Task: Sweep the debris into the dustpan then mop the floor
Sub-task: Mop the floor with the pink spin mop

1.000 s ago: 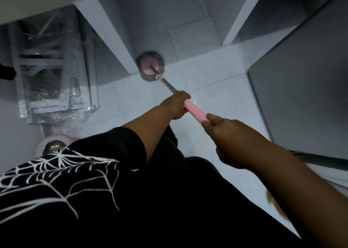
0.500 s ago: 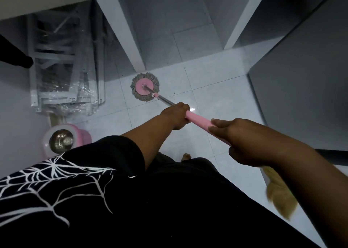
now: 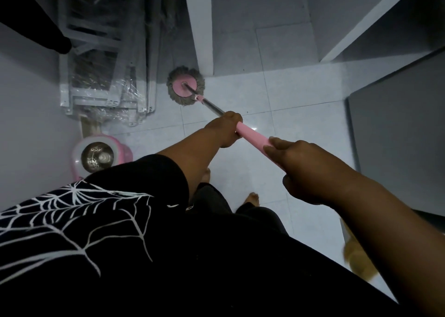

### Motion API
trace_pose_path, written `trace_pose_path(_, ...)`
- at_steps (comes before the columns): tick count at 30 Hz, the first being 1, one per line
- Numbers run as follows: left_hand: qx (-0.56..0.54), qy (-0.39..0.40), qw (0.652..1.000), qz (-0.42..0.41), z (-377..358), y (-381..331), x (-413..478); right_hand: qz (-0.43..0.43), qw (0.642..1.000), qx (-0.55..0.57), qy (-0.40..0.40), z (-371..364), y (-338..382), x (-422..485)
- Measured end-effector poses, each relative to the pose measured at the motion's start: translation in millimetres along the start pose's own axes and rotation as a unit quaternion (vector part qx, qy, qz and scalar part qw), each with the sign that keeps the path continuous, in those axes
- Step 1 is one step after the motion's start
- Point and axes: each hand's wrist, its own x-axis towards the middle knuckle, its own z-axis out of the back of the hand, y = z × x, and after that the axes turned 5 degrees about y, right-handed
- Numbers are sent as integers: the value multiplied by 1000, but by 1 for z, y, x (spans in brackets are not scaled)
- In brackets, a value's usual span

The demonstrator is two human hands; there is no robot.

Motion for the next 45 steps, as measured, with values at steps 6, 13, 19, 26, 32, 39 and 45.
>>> trace_pose_path(6,-22,8,1000,0,38,65,16,-40,998,16,-46,15,68,60)
trace_pose_path(13,-18,-7,1000,24,94,116,38,-28,997,5,-67,51,94,131)
trace_pose_path(19,-24,-11,1000,13,94,127,36,-19,998,5,-52,48,98,137)
trace_pose_path(26,-39,-20,999,3,44,128,-2,-8,999,-3,-44,6,123,93)
trace_pose_path(32,-29,-22,999,1,-22,89,-43,4,999,-17,-29,-42,111,24)
trace_pose_path(39,-32,-30,999,10,-115,21,-116,30,998,-45,-8,-113,91,-79)
trace_pose_path(45,-35,-53,998,26,-184,-1,-179,77,995,-49,26,-158,89,-143)
